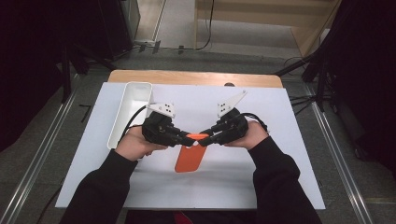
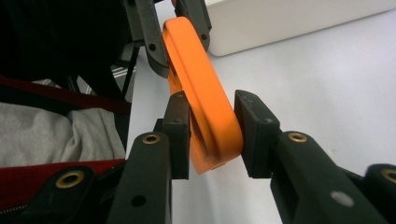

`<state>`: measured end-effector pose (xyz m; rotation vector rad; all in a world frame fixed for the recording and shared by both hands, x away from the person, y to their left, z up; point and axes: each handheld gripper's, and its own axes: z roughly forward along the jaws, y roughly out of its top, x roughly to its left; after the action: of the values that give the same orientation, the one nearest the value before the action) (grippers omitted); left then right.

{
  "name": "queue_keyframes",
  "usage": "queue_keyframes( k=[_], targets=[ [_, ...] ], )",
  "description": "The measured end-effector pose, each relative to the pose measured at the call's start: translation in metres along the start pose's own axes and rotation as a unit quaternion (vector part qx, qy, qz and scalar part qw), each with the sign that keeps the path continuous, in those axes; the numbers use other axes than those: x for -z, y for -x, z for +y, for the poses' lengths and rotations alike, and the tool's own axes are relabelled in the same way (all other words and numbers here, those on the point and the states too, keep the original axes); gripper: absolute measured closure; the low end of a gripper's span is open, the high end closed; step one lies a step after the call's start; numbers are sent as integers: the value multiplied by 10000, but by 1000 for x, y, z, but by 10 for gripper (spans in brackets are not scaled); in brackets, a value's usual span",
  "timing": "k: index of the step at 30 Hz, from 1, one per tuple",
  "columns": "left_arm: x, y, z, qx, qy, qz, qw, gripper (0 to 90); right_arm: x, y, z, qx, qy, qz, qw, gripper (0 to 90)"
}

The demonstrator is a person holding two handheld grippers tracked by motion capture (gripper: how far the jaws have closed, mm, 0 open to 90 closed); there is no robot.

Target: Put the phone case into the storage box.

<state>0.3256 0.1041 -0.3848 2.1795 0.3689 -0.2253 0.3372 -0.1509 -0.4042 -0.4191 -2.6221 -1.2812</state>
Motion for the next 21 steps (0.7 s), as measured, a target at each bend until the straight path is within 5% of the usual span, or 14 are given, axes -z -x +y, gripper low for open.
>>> queue_keyframes(
  k=[21],
  targets=[
    [0,-6,-3,72,-4,-30,10000,730,-1,-1,0,8,-66,211,9998,735]
  ],
)
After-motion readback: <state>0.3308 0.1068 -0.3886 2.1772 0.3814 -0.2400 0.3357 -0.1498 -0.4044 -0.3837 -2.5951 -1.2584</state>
